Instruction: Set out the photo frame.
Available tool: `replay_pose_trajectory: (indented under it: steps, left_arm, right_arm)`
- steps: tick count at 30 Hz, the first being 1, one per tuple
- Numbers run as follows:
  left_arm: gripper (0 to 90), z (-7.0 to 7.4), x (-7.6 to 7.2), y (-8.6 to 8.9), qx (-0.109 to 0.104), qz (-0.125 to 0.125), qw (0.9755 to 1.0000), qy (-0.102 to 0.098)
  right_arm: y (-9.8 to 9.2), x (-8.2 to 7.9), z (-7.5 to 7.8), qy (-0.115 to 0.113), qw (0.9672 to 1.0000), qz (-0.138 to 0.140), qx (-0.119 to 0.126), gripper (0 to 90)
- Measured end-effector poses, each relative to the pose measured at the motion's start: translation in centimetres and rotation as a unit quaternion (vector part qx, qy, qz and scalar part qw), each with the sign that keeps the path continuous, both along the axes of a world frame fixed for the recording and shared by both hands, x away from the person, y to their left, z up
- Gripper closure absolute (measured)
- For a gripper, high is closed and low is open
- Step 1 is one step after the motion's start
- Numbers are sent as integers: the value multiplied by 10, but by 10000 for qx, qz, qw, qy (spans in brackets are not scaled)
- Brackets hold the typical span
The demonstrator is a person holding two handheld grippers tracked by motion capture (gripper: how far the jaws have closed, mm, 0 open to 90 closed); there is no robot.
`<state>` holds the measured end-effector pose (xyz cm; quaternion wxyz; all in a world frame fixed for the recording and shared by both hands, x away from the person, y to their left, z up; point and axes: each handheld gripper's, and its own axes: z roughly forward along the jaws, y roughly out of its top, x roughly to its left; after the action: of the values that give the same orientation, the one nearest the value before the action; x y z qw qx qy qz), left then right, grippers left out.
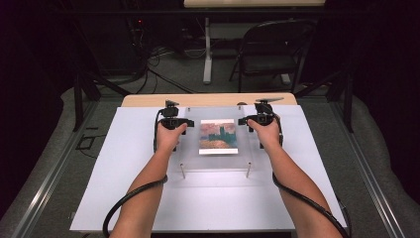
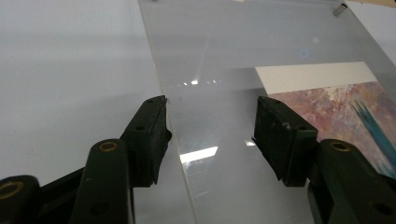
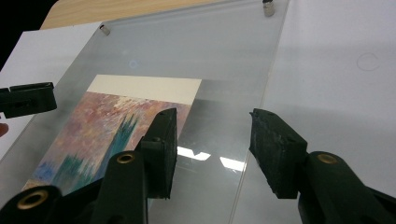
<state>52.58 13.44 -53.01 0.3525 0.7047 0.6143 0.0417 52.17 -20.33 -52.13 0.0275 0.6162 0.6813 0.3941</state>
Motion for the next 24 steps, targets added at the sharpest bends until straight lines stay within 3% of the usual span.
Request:
replay_pose_trajectory:
  steps: [8, 24]
  left_arm:
    - [458, -2, 1, 2, -133, -22, 9999, 56]
    - [414, -5, 3, 2, -266, 16, 9996, 103]
  right_arm:
    - [-3, 2, -4, 146, 9997, -33, 174, 508]
    - [-1, 3, -12, 308, 9994, -29, 147, 484]
